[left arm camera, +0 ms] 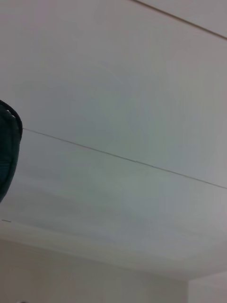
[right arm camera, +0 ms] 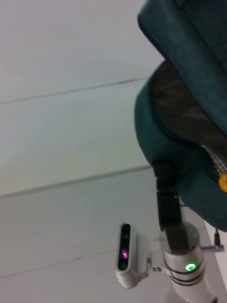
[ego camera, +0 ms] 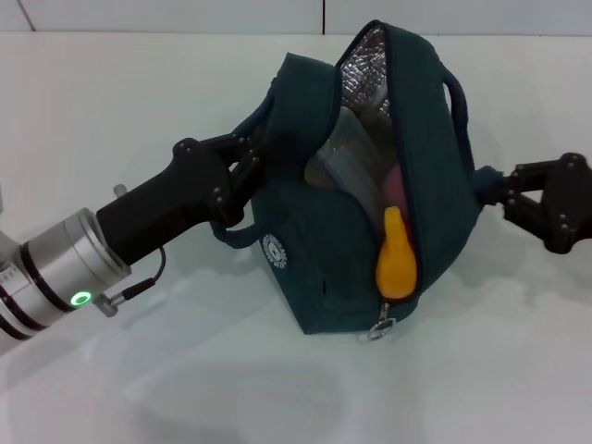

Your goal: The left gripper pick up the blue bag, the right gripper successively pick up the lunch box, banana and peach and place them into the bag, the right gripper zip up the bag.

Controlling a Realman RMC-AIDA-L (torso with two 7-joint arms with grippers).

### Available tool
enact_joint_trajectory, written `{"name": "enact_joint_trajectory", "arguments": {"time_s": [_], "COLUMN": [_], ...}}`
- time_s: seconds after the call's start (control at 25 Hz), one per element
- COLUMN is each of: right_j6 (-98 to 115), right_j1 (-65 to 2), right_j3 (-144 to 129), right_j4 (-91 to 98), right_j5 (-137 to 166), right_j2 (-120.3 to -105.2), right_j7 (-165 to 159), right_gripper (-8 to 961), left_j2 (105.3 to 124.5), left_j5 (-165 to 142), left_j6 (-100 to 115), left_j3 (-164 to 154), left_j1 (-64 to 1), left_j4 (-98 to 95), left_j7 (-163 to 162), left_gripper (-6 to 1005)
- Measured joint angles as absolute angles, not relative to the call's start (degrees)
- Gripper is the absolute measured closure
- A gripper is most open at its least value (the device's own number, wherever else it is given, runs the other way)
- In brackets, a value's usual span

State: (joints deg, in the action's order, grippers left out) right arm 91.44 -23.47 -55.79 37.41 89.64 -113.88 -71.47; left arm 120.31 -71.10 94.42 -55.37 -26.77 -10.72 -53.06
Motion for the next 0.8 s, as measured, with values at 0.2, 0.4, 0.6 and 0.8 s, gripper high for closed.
{"name": "enact_joint_trajectory", "arguments": {"time_s": [0.2,0.4,0.6,0.8], "right_j6": [91.8,91.8,93.0,95.8], "right_j1": [-21.2,-20.6,-19.7,-19.3], "right_j3": [-55.0,-51.1,-48.5,-49.1], "right_j4": [40.1,40.6,39.3,42.7], "right_j5": [88.2,88.0,84.3,90.8], "right_j2": [-114.18,-114.82,-115.03,-114.37], "right_j7": [-71.0,-70.2,-67.0,-66.5], "right_gripper": [861,729,558,558], "left_j2": [120.32,120.32,120.32,120.32], "left_j5": [-70.9,-69.7,-69.1,-68.2], "left_j6": [94.1,92.9,92.5,91.6], "left_j3": [-55.1,-55.1,-55.1,-55.3], "left_j1": [-26.9,-26.9,-27.0,-27.0], "left_j4": [-10.7,-10.3,-10.1,-10.0], "left_j7": [-52.7,-52.2,-52.0,-52.0], "left_gripper": [949,946,944,942]}}
